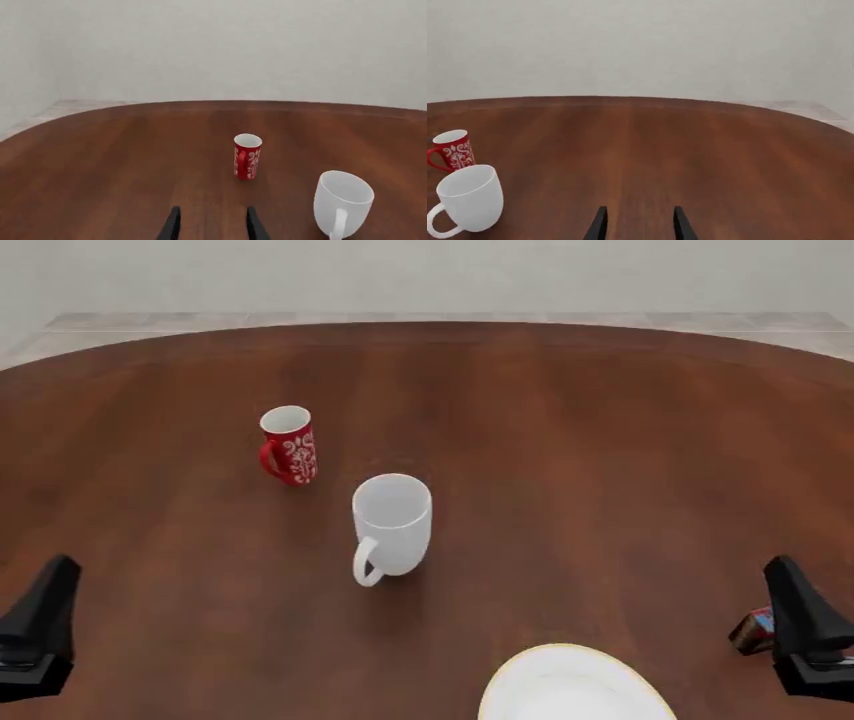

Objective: Put the white mug on the plate.

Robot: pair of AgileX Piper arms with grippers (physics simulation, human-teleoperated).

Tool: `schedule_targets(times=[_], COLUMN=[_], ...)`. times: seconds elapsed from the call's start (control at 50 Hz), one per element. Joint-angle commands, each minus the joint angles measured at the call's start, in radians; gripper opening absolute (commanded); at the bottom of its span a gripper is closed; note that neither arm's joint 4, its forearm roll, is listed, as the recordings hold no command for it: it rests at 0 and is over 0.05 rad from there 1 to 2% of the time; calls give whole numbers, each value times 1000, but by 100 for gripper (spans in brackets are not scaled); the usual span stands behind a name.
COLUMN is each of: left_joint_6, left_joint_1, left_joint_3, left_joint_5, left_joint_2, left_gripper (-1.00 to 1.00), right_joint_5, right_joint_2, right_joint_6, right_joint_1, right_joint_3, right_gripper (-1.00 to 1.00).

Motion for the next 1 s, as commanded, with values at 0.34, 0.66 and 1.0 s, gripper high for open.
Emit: schedule_targets(times=[0.34,0.66,1.0], left_joint_6=[40,33,118], left_joint_1=[-25,-64,-138], left_joint_3=[-3,-1,-47], left_joint_5=[-65,-48,-183], left_joint_2=[219,86,373], left_gripper=[100,100,100], right_joint_5=[21,13,11], right_joint_2=[-24,-16,-14], right_joint_6=[-1,-1,-1], right_joint_1=[-11,-11,-11], right_joint_3=[-5,-4,-5], right_gripper=[100,100,100])
